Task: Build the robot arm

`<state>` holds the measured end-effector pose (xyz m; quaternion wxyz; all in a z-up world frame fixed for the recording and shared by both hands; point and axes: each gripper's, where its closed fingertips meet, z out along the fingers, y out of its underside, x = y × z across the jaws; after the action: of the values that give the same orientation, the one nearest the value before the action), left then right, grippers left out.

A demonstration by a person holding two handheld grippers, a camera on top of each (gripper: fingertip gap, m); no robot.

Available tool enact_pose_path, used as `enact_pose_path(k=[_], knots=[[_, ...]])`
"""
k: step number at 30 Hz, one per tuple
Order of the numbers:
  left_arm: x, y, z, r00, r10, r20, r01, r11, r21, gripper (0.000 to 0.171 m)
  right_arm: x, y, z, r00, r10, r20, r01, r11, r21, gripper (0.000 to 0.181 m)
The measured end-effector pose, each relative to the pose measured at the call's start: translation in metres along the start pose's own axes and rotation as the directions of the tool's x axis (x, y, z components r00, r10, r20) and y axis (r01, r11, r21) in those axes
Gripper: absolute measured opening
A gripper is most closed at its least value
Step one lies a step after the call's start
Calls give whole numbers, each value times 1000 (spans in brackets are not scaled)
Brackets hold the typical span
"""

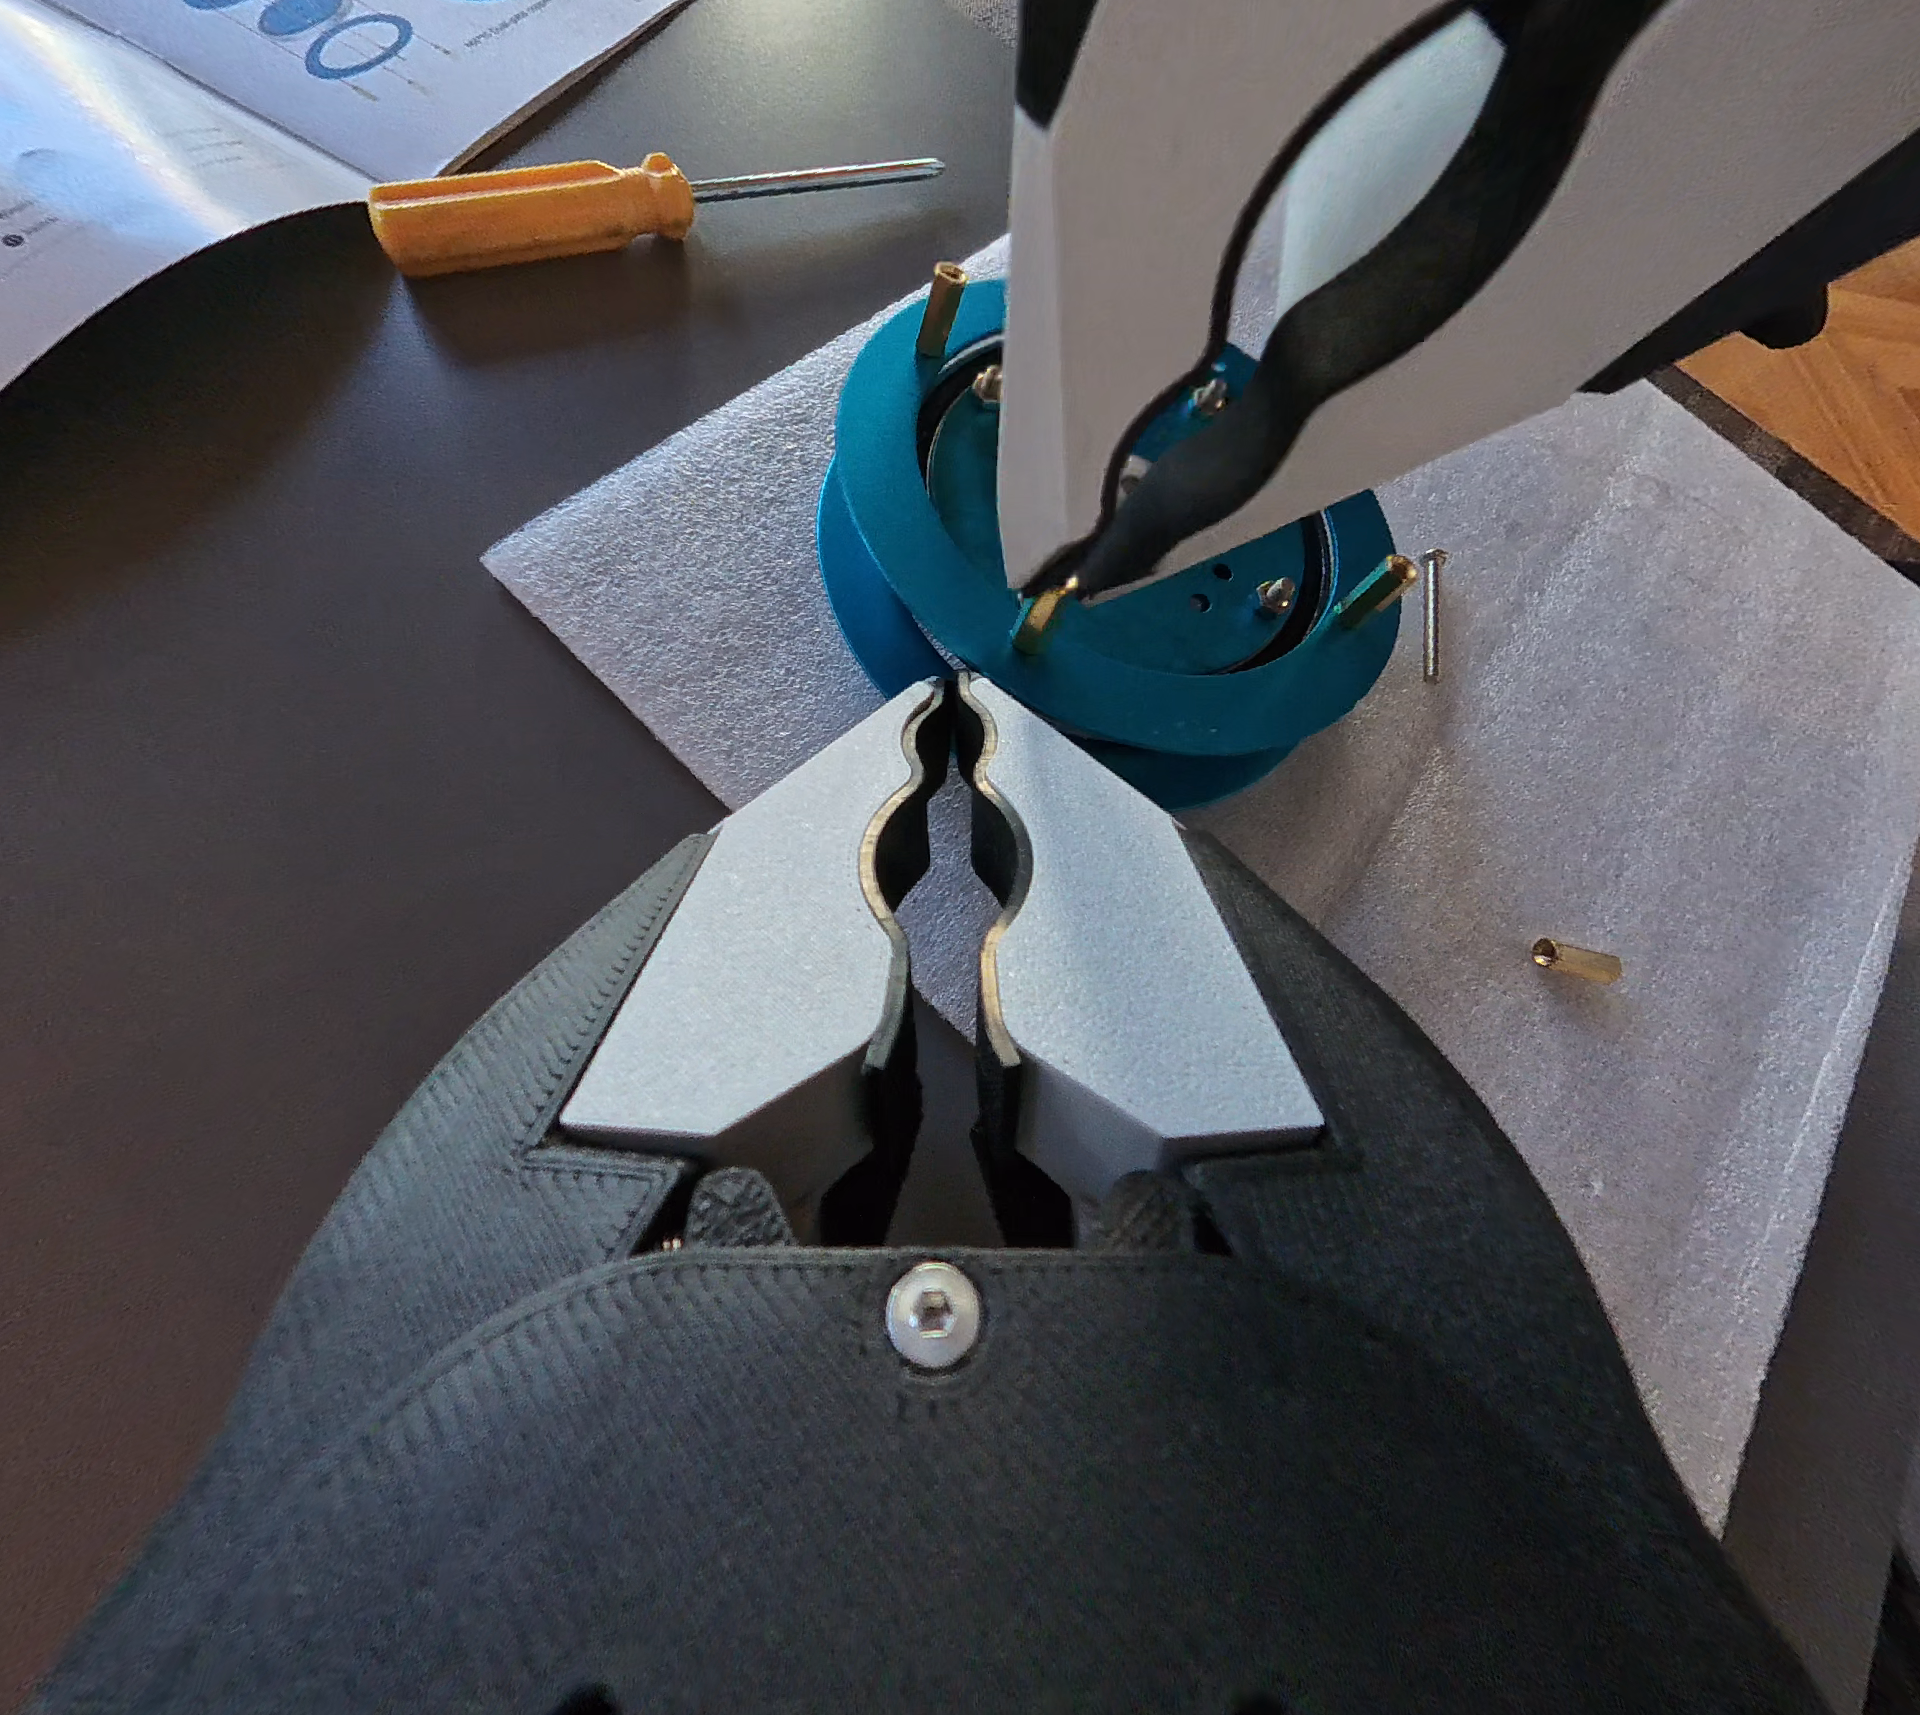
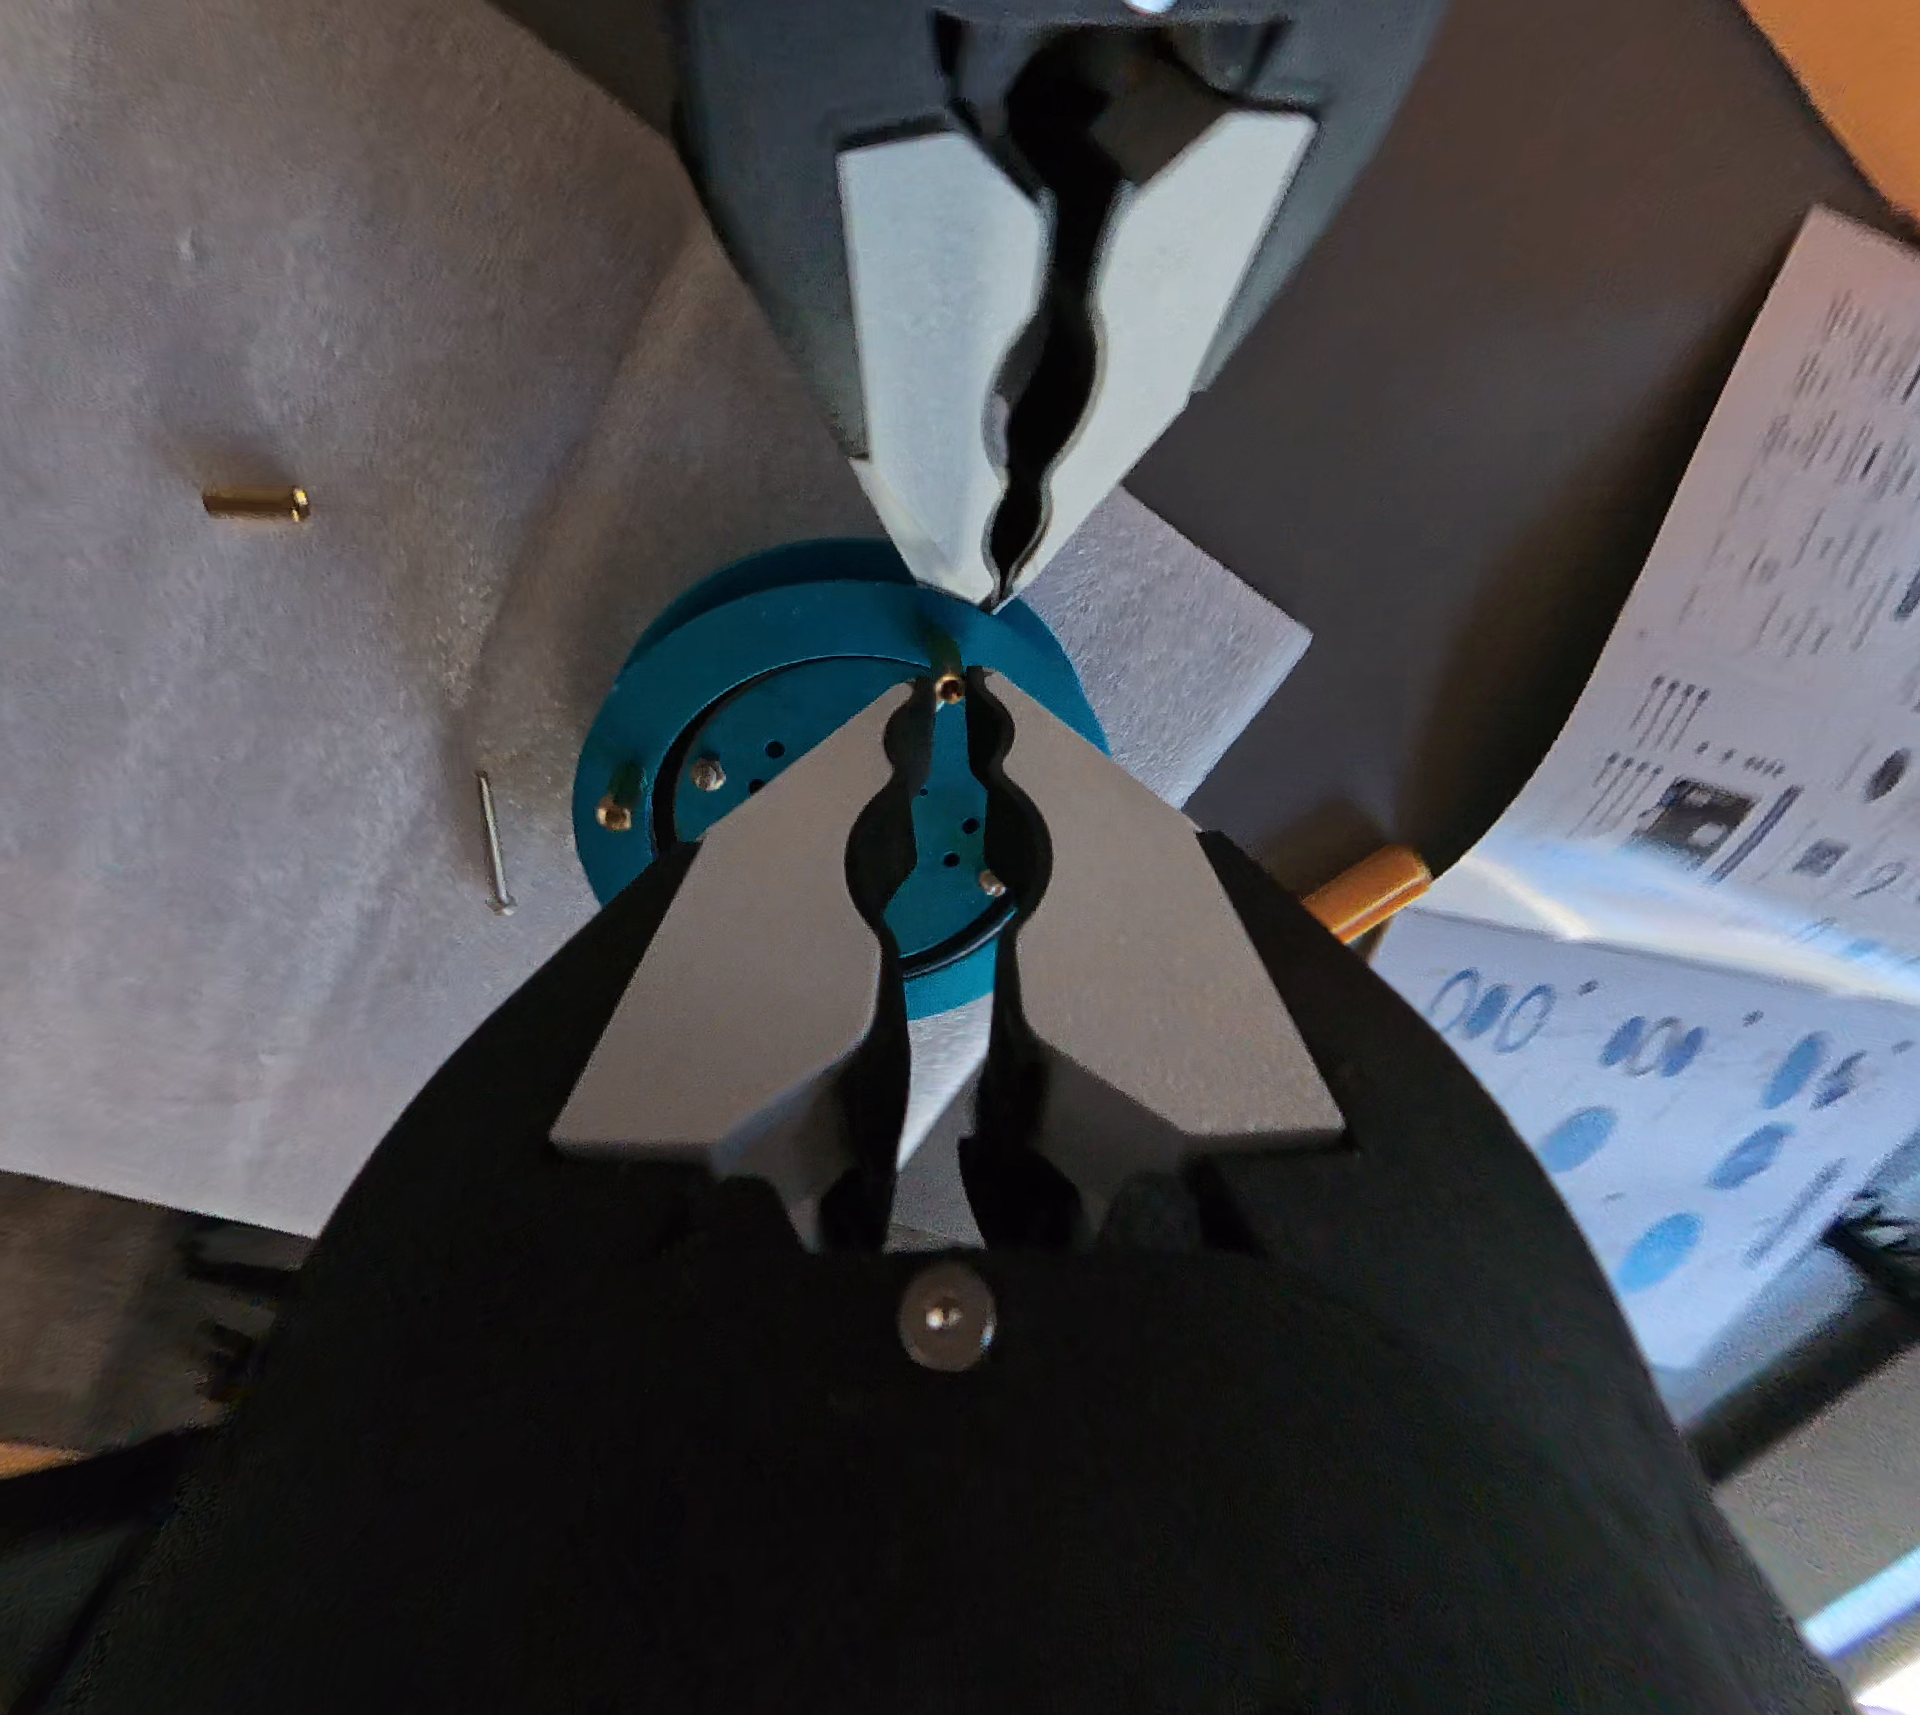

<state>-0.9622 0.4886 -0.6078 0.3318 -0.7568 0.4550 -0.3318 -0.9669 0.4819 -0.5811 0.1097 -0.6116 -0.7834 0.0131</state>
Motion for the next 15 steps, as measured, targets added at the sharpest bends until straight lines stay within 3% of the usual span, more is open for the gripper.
enact_pose_path(k=[1,6,9,12,15], knots=[[0,0,0,1000,3,3,-3,1000,-1,0,0,0,0,998,68,5,-68,998,10,5],[0,1,-1,1000,-7,-2,7,1000,-6,0,-1,0,1,949,316,20,-316,945,81,5],[2,2,-8,992,-110,-54,112,994,16,0,-2,1,2,946,322,18,-323,942,87,5],[10,4,-12,942,-274,-193,279,960,-1,0,-2,1,3,946,322,32,-324,943,77,4],[13,5,-12,898,-359,-257,364,931,-27,0,-1,2,3,946,322,38,-324,943,70,5]])
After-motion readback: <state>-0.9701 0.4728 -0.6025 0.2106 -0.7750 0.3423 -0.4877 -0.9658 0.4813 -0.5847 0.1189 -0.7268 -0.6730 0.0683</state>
